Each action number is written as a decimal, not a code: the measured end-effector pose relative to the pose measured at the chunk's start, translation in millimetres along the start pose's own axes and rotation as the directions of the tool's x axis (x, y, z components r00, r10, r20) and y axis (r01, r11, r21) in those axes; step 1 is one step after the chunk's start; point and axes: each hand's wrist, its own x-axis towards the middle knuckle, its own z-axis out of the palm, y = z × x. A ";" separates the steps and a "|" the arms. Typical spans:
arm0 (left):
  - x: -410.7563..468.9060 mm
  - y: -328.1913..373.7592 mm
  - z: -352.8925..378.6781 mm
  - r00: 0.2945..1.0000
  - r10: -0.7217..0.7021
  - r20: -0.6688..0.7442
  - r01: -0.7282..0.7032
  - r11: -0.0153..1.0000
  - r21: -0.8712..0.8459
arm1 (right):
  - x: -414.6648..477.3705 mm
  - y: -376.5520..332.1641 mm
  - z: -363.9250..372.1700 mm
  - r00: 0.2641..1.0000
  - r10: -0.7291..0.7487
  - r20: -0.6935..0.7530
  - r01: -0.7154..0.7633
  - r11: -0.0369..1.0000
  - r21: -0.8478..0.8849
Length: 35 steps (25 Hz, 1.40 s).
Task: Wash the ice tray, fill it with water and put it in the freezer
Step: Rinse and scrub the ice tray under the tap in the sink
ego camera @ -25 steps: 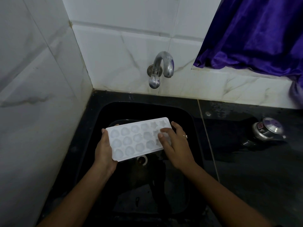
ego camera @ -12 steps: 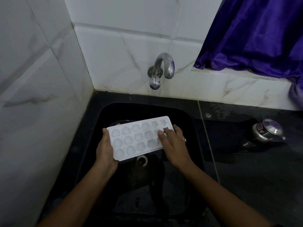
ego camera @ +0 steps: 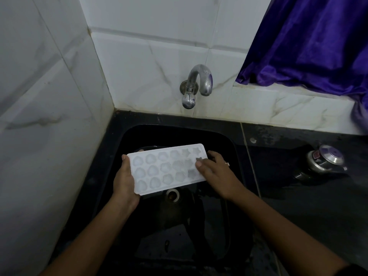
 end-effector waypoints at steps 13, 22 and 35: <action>-2.3 -7.0 1.4 1.000 -0.008 0.001 0.008 0.999 0.042 | 2.1 -2.1 -1.9 0.991 -0.118 -0.056 0.069 0.838 -0.542; -0.1 -6.7 -0.6 1.000 -0.015 0.008 0.015 1.000 0.020 | 7.5 -0.1 -4.8 1.000 -0.028 -0.002 0.027 0.975 -0.223; 11.2 -2.9 -4.9 0.998 0.015 -0.069 -0.017 0.999 -0.038 | -25.6 21.6 32.6 0.974 -0.206 -0.092 0.163 0.925 -0.344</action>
